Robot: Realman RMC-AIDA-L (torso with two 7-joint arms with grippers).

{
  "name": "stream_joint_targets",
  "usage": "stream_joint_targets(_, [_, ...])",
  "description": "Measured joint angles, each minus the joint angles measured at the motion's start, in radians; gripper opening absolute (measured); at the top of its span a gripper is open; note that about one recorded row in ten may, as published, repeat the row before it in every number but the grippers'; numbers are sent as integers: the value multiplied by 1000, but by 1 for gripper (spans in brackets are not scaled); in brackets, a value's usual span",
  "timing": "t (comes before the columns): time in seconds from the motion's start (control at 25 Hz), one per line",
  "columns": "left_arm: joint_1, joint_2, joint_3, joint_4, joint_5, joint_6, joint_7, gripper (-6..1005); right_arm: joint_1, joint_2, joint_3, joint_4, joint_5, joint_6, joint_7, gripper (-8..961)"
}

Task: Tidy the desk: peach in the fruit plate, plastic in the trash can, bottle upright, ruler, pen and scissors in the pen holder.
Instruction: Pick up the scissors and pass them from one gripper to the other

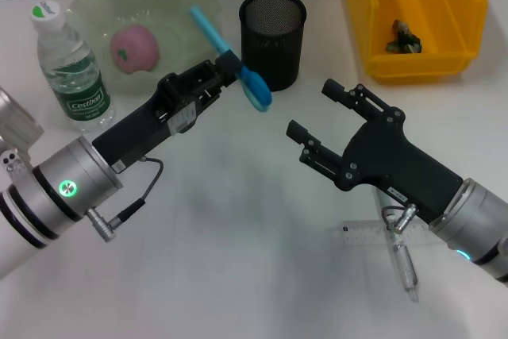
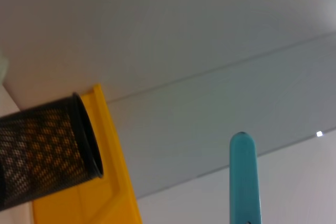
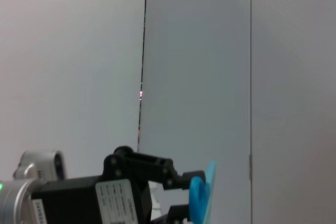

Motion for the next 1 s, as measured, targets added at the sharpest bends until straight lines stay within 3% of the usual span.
stream_joint_targets(0.28, [8,0,-85,-69,8,-12,61,246,13,0,35,28,-5,4,-37,722])
stream_joint_targets(0.6, [1,0,-117,-113,11,-21,93,246,17,0,111,61,-78,9,-123,722])
stream_joint_targets(1.0, [-5,0,-127,-119,14,-33,94,246,40,0,339,79,-284,112,-127,722])
